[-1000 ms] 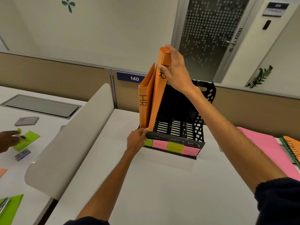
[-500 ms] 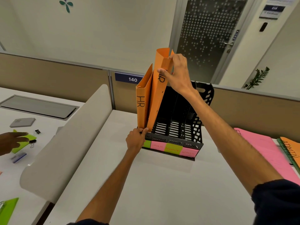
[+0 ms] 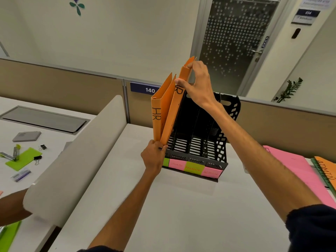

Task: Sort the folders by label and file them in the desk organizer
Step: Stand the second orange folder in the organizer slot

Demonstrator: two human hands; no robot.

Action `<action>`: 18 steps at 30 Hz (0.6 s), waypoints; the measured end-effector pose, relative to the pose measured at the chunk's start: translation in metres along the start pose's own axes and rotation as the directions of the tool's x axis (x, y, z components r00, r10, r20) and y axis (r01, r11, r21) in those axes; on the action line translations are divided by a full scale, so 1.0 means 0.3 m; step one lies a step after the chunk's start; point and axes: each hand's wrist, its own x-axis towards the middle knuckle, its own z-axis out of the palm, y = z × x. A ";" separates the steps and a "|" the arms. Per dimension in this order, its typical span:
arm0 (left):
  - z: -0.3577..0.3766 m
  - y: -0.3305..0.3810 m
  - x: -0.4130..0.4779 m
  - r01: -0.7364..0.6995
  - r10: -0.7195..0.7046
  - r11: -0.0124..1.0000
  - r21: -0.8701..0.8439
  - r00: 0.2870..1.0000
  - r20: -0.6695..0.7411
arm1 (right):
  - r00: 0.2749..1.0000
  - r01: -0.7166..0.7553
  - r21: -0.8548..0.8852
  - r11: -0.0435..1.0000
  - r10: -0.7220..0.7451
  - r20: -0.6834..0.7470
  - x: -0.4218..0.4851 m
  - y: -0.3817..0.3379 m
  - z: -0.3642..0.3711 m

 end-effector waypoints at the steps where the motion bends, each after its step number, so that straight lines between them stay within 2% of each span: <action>1: -0.002 0.001 -0.001 -0.007 0.007 1.000 -0.016 1.000 -0.012 | 1.000 0.002 0.012 1.000 -0.002 -0.003 0.001 0.001 0.001; 4: -0.012 0.002 0.002 0.059 -0.062 0.993 -0.100 0.998 -0.033 | 1.000 0.015 0.051 0.999 -0.015 -0.003 0.000 0.007 0.010; 7: -0.011 -0.015 -0.003 0.085 -0.085 0.980 -0.181 0.996 0.012 | 0.999 0.046 0.098 0.994 -0.048 0.021 -0.005 0.012 0.024; 12: 0.004 -0.045 0.001 0.121 -0.120 0.969 -0.217 0.993 0.019 | 0.995 0.080 0.133 0.988 -0.086 0.041 0.007 0.001 0.069; 18: -0.011 -0.054 0.025 0.129 -0.132 0.975 -0.183 0.991 -0.002 | 0.990 0.116 0.143 0.983 -0.127 0.067 0.022 -0.016 0.114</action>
